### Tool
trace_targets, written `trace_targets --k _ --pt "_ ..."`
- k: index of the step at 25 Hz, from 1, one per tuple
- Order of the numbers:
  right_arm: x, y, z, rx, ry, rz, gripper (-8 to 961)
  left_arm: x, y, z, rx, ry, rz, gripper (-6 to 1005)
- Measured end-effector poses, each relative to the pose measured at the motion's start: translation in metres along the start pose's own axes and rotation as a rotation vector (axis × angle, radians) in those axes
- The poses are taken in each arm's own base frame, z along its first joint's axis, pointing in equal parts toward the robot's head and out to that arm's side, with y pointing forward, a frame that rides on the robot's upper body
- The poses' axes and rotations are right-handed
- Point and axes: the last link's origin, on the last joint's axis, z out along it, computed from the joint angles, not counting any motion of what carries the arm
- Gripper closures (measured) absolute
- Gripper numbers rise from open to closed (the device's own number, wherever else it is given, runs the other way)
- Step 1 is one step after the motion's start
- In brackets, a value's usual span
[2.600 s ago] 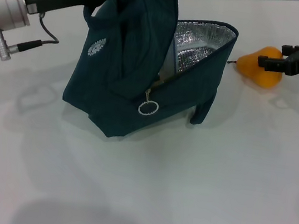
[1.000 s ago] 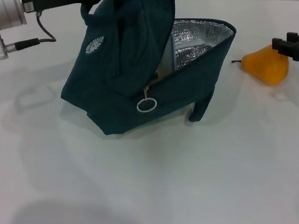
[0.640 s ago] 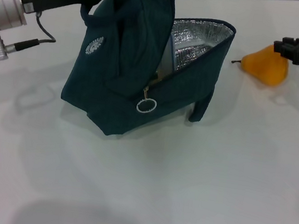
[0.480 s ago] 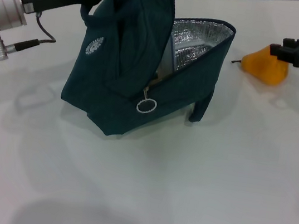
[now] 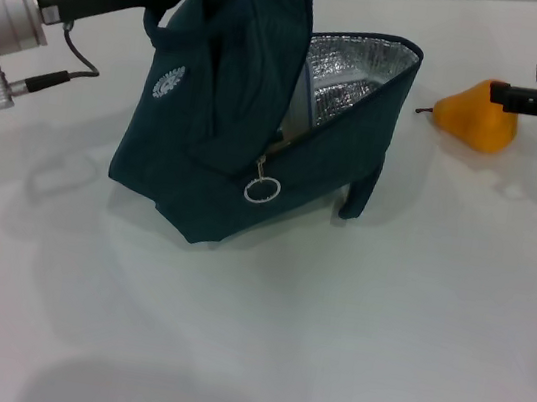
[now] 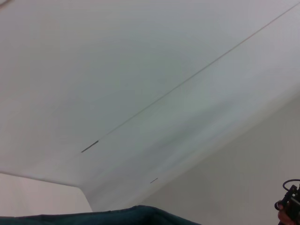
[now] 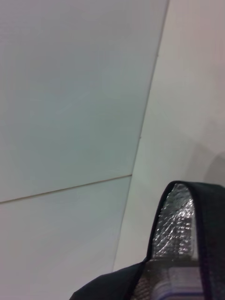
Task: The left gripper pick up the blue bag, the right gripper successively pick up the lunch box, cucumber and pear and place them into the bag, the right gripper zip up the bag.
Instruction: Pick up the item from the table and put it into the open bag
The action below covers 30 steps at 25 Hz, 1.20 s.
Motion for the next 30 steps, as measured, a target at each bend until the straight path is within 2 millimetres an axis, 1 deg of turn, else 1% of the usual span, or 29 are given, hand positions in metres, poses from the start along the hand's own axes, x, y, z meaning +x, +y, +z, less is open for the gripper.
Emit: trace_targets --k 2,6,7,8,12,15,21,23,24,30 --pt "-0.002 0.002 -0.003 -0.010 -0.006 -0.005 167 0.000 0.000 0.000 0.001 0.001 -0.001 947" --pt "0.000 0.001 -0.004 -0.007 0.008 0.003 141 0.000 0.000 0.000 0.001 0.003 -0.006 947" --pt "0.012 -0.004 -0.001 0.022 0.035 0.028 134 0.000 0.000 0.000 0.002 0.003 -0.006 947" --pt "0.012 -0.004 -0.001 0.022 0.035 0.028 134 0.000 0.000 0.000 0.002 0.003 -0.008 947" --pt "0.025 -0.006 0.005 0.039 0.068 0.048 133 -0.001 -0.001 0.000 0.001 0.003 -0.012 947" --pt "0.029 -0.006 0.009 0.053 0.080 0.051 133 -0.001 -0.001 0.000 0.001 0.003 -0.015 947" --pt "0.026 -0.004 0.024 0.071 0.089 0.026 132 -0.002 -0.003 -0.004 0.008 0.008 -0.018 947" --pt "0.025 -0.002 0.031 0.075 0.094 0.020 132 -0.002 -0.003 -0.004 0.009 0.008 -0.017 947" --pt "0.023 0.000 0.038 0.073 0.099 0.014 132 -0.002 -0.003 -0.004 0.009 0.008 -0.017 947" --pt "0.021 0.003 0.048 0.070 0.111 0.006 136 -0.002 -0.003 -0.004 0.009 0.009 -0.016 947"
